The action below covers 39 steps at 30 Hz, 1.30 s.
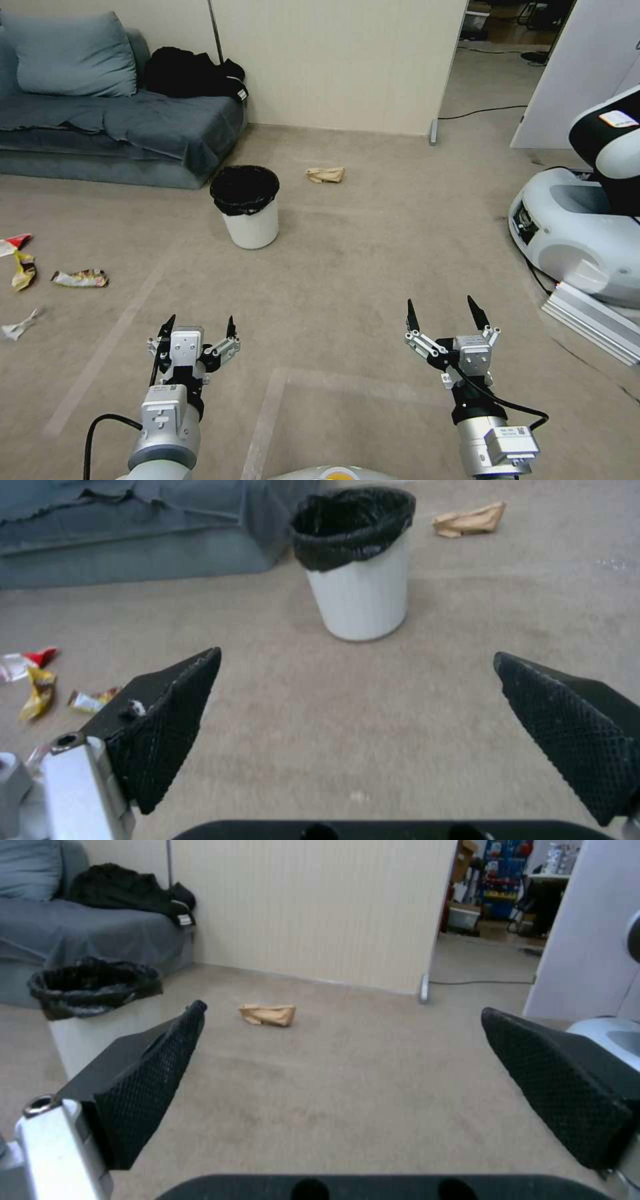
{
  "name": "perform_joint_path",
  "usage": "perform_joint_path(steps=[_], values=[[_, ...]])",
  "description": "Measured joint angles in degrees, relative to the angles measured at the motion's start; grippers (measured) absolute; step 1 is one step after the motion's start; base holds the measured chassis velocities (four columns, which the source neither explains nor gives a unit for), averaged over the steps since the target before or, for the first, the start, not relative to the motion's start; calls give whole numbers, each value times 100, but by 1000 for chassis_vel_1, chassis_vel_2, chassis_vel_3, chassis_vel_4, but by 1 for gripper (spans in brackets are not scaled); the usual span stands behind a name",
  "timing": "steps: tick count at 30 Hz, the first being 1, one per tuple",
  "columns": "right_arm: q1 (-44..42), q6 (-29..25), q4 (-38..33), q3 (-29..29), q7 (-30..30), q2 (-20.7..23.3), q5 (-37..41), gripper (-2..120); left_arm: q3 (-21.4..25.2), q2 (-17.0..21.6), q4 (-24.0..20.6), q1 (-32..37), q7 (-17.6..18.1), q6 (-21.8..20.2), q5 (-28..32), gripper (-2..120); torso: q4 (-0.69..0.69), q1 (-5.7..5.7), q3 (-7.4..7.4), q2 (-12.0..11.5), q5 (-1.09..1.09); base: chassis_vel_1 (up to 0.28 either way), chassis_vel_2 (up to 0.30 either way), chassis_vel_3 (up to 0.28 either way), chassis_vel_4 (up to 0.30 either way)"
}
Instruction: Pick up the trash bin, then pick up the garbage from the floor and place it into the trash bin.
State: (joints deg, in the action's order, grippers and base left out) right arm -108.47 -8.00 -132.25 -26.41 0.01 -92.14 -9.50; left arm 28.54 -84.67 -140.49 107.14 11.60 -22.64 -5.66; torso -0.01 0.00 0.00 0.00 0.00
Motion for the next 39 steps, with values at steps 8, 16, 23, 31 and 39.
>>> perform_joint_path(steps=[8, 16, 23, 31, 39], values=[[-16, -25, 0, 5, -20, 0, 3, 100, 33, 24, -59, 7, 35, -45, 32, 99, 1, 0, 0, 0, -1, -194, 206, 198, -207], [-14, -61, 23, 10, -76, 0, 9, 100, 41, 27, -61, 1, 36, -52, 32, 100, 1, 0, 0, 0, 1, -198, 203, 203, -190], [-15, -86, 23, 2, -108, 0, 6, 100, 54, 21, -72, -13, 14, -65, 25, 100, 1, 0, 0, 0, 0, -200, 202, 193, -190], [-20, -116, 24, 0, -131, 0, 5, 100, 56, 1, -72, -21, 3, -65, 2, 99, 0, -1, -1, 0, -1, -195, 190, 200, -204], [-22, -132, 36, 6, -136, 1, 18, 100, 50, -11, -70, -26, -3, -62, -10, 99, 1, 0, 0, 0, 0, -198, 199, 204, -198]])
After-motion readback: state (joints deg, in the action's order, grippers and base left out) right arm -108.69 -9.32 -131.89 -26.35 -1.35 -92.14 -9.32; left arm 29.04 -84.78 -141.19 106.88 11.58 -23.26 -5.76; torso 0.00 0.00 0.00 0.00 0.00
